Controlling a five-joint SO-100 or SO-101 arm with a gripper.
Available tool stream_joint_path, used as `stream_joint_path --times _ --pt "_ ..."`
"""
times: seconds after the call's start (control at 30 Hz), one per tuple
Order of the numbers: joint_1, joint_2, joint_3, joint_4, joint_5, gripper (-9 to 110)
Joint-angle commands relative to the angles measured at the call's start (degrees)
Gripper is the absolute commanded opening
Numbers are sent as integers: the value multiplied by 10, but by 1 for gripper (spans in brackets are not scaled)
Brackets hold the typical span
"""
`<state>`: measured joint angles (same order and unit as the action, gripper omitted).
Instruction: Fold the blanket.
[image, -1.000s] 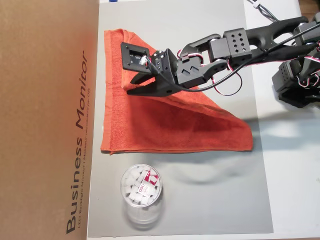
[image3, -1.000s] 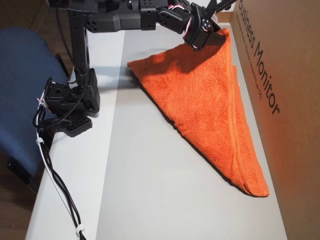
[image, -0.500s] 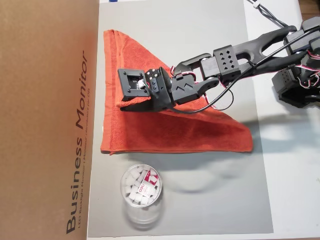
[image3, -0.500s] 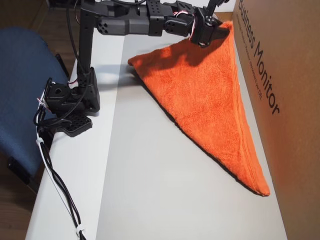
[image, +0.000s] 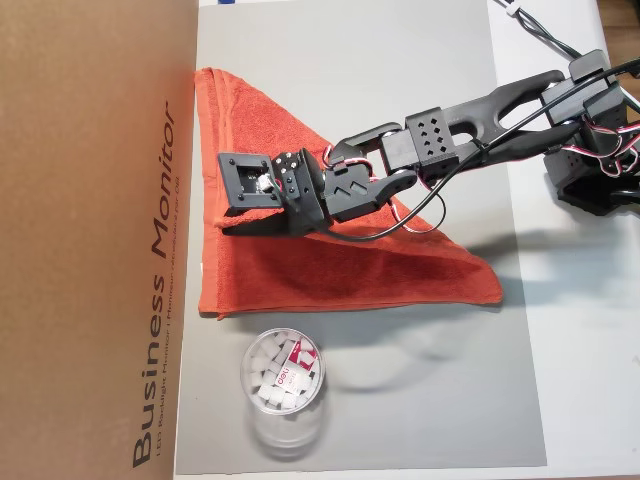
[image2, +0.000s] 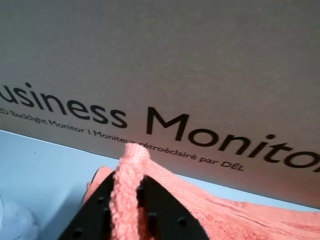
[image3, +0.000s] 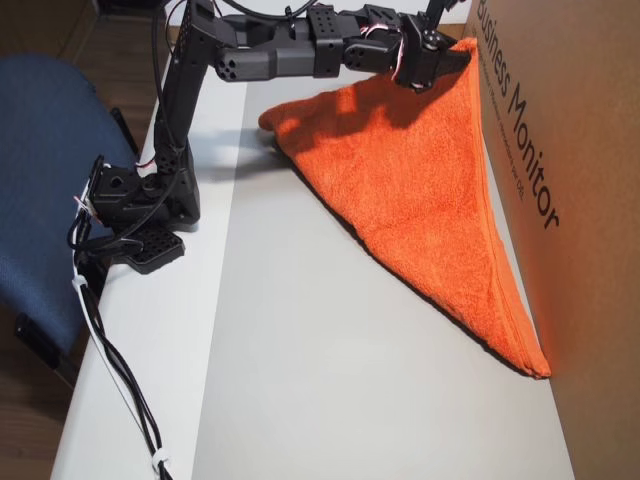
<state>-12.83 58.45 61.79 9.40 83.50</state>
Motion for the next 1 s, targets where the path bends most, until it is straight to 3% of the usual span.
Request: stream_joint_path --times 0.0,0.97 --pt "-10 -2 -40 -15 -4 0" --pt "-33 -242 -248 -16 -3 0"
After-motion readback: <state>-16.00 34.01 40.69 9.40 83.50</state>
